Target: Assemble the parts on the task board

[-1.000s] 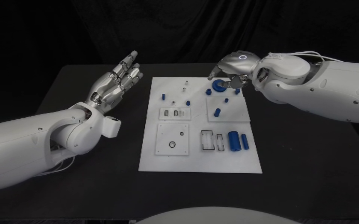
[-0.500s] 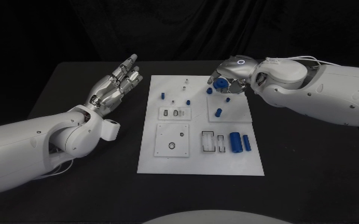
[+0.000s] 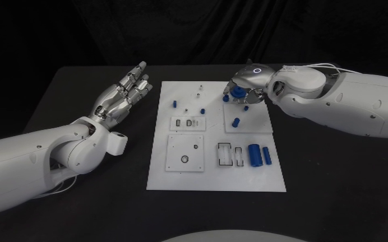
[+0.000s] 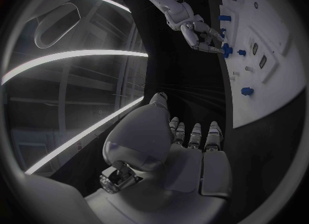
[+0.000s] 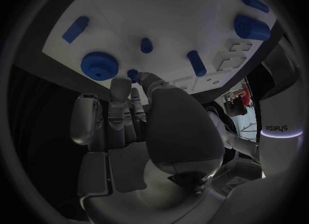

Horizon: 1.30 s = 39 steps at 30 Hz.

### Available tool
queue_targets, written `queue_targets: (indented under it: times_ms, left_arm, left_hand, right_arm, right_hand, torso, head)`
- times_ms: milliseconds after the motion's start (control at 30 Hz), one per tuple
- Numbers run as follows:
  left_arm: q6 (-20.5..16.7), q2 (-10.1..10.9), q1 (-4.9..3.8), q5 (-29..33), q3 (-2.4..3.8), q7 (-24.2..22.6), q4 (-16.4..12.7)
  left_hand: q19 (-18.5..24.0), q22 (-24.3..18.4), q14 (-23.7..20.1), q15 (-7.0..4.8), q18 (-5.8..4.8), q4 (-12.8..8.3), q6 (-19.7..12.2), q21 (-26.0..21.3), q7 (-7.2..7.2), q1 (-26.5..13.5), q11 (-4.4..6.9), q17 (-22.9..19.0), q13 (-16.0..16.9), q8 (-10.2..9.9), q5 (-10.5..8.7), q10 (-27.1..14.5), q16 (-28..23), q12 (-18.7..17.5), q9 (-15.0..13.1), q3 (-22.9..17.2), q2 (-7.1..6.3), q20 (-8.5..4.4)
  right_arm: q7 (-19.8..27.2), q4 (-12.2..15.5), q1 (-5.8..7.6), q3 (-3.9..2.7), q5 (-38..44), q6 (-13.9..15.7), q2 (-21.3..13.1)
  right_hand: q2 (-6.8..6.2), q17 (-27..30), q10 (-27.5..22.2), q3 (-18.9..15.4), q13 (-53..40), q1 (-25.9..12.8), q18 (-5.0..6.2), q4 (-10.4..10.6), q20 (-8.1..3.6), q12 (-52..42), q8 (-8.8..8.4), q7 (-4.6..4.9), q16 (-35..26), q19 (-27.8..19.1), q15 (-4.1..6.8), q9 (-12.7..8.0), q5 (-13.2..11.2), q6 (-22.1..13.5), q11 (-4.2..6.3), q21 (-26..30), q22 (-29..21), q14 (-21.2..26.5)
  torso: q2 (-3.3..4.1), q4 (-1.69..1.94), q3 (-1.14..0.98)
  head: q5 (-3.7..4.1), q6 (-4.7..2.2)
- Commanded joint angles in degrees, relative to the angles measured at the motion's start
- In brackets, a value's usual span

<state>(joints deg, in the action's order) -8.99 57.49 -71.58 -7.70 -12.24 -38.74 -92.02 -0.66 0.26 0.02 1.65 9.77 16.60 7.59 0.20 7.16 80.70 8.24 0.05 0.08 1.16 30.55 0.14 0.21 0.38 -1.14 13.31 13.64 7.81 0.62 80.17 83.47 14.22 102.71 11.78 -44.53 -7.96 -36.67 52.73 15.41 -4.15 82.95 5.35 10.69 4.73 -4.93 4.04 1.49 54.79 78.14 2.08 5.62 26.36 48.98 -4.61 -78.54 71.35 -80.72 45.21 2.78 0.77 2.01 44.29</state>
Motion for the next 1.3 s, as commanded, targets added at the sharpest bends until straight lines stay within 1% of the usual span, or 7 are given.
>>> queue_targets:
  times_ms: [33, 133, 333, 500, 900, 1200, 1300]
  left_arm:
    - [1.03, -0.17, -0.09, -0.53, 0.05, -6.57, 0.04]
    - [1.08, -0.24, -0.09, -0.53, 0.05, -6.56, 0.13]
    - [1.17, -0.37, -0.09, -0.53, 0.05, -6.40, 0.34]
    - [1.27, -0.40, -0.09, -0.53, 0.05, -6.21, 0.54]
    - [1.75, -0.77, -0.08, -0.53, 0.04, -5.72, 1.16]
    - [1.91, -0.91, -0.08, -0.53, 0.04, -5.64, 1.37]
    - [1.96, -0.93, -0.07, -0.53, 0.04, -5.62, 1.41]
  left_hand:
    - [0.29, -0.03, -0.02, 0.29, 0.37, -0.05, 0.15, 0.13, -0.50, 0.54, -0.54, -0.05, -0.08, 0.17, 0.46, -0.14, -0.21, -0.38, -0.09, -0.40, -0.02, 0.24]
    - [0.29, -0.03, -0.02, 0.29, 0.37, -0.08, 0.23, 0.13, -0.61, 0.69, -0.63, -0.05, -0.08, 0.18, 0.62, -0.14, -0.21, -0.38, -0.11, -0.45, -0.03, 0.24]
    - [0.30, -0.04, -0.02, 0.30, 0.36, -0.11, 0.26, 0.12, -0.71, 0.89, -0.74, -0.05, -0.08, 0.19, 0.89, -0.14, -0.21, -0.38, -0.11, -0.53, -0.03, 0.24]
    - [0.31, -0.04, -0.02, 0.35, 0.35, -0.20, 0.32, 0.11, -0.89, 1.33, -0.92, -0.05, -0.08, 0.19, 1.43, -0.14, -0.21, -0.38, -0.12, -0.71, -0.03, 0.26]
    - [0.34, -0.05, -0.02, 0.54, 0.32, -0.54, 0.64, 0.09, -1.46, 2.50, -1.22, -0.05, -0.08, 0.25, 2.74, -0.14, -0.21, -0.38, -0.17, -1.22, -0.10, 0.43]
    - [0.34, -0.06, -0.02, 0.58, 0.32, -0.67, 0.70, 0.08, -1.68, 2.88, -1.34, -0.05, -0.08, 0.26, 3.36, -0.14, -0.21, -0.38, -0.17, -1.39, -0.17, 0.49]
    - [0.34, -0.05, -0.02, 0.59, 0.32, -0.69, 0.71, 0.09, -1.69, 2.94, -1.40, -0.05, -0.08, 0.26, 3.46, -0.14, -0.21, -0.38, -0.18, -1.42, -0.19, 0.50]
  right_arm:
    - [-1.09, -0.52, -0.20, -0.05, 0.57, 0.17, 0.36]
    - [-1.04, -0.84, -0.26, -0.05, 0.57, 0.63, 0.68]
    - [-0.86, -1.30, -0.30, -0.05, 0.57, 1.90, 1.06]
    - [-0.28, -1.80, -0.32, -0.05, 0.57, 3.21, 1.33]
    - [0.38, -2.65, -0.36, -0.05, 0.57, 3.21, 2.24]
    - [1.13, -4.19, -0.78, -0.05, 0.57, 2.71, 3.38]
    - [1.37, -4.62, -0.98, -0.06, 0.57, 2.59, 3.72]
  right_hand:
    - [0.13, -0.17, 0.23, 0.31, 0.05, 0.50, -1.10, -0.01, -0.08, 0.23, 0.03, -0.08, 0.19, 0.40, -0.43, -0.05, -0.12, 0.41, -0.34, -0.15, 0.03, -0.03]
    - [0.31, -0.65, 0.33, 0.58, 0.06, 0.61, -1.12, -0.09, -0.05, 0.32, 0.08, -0.07, 0.57, 0.45, -0.46, -0.05, -0.11, 0.57, -0.37, -0.23, 0.19, -0.09]
    - [0.85, -1.15, 0.21, 1.35, 0.14, 0.80, -1.15, -0.25, 0.05, 0.77, 0.06, -0.24, 1.08, 0.45, -0.58, -0.08, -0.13, 0.75, -0.55, -0.33, 0.45, -0.03]
    - [0.84, -0.99, -0.32, 1.71, 0.22, 0.53, -1.08, -0.33, 0.17, 1.20, -0.30, -1.10, 1.07, 0.20, -0.70, -0.33, -0.19, 0.01, -0.59, -0.18, 0.39, 0.37]
    - [0.83, -1.34, 0.04, 1.94, 0.14, 0.41, -1.12, -0.42, 0.19, 1.08, -0.29, -1.77, 1.39, 0.28, -0.65, -0.43, -0.20, -0.24, -0.45, -0.32, 0.71, 0.42]
    - [0.35, -3.13, 2.95, 2.49, -0.19, -0.69, -1.31, -0.02, -0.01, 0.44, 0.40, -1.27, 2.93, 0.84, -0.39, -0.05, -0.19, 1.57, -0.06, -0.89, 1.92, 0.02]
    - [0.13, -4.01, 4.74, 3.13, -0.27, -0.99, -1.39, 0.21, -0.15, 0.24, 0.76, -0.65, 3.69, 1.09, -0.22, 0.25, -0.16, 2.78, 0.18, -1.12, 2.44, -0.23]
  torso:
    - [0.09, -0.08, 0.04]
    - [0.12, -0.11, 0.04]
    - [0.21, -0.11, 0.03]
    - [0.35, -0.08, 0.06]
    - [0.42, -0.10, 0.11]
    - [0.47, -0.13, 0.11]
    - [0.48, -0.15, 0.11]
  head:
    - [-0.14, 0.05]
    - [-0.30, 0.23]
    - [-0.38, 0.11]
    - [-0.46, 0.07]
    - [-0.47, 0.01]
    - [-0.52, 0.00]
    - [-0.59, 0.01]
